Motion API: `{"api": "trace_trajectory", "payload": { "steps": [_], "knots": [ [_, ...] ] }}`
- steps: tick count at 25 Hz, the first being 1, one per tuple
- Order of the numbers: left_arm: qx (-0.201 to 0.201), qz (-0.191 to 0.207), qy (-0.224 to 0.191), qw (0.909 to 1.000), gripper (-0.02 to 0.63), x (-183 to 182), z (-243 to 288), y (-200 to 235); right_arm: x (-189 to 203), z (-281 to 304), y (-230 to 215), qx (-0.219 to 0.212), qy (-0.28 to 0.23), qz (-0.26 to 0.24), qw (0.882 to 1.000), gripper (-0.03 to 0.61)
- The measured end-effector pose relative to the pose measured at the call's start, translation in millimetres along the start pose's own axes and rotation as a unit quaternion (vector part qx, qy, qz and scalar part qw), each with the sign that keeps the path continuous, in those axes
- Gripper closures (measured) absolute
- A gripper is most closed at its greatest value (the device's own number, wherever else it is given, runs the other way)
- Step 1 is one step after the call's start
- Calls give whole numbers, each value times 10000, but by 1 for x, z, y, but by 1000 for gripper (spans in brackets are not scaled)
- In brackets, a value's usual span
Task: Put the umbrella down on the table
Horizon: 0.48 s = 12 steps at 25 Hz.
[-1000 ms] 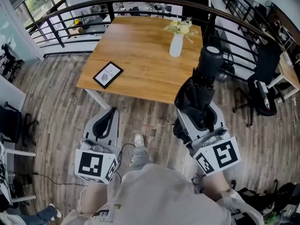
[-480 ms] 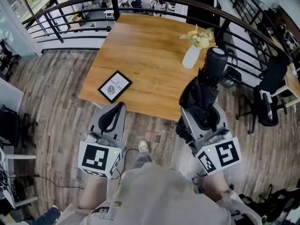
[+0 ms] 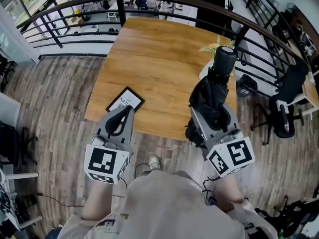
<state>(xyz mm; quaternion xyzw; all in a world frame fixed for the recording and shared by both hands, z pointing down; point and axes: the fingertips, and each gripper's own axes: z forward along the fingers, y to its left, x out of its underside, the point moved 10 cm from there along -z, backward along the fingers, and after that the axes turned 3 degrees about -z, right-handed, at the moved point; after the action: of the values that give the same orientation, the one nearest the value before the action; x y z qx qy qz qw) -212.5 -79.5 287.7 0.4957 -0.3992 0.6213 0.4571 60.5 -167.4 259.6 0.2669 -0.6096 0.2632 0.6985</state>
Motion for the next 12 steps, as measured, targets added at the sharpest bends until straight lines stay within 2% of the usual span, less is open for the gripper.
{"api": "trace_trajectory", "payload": {
  "steps": [8,12],
  "knots": [
    [-236,-148,302,9992,597,22,28,53,8,63,-8,-92,289,81,9995,321],
    [-345,-227,375,9984,597,26,37,54,17,80,-19,-233,446,219,9985,319]
  ]
}}
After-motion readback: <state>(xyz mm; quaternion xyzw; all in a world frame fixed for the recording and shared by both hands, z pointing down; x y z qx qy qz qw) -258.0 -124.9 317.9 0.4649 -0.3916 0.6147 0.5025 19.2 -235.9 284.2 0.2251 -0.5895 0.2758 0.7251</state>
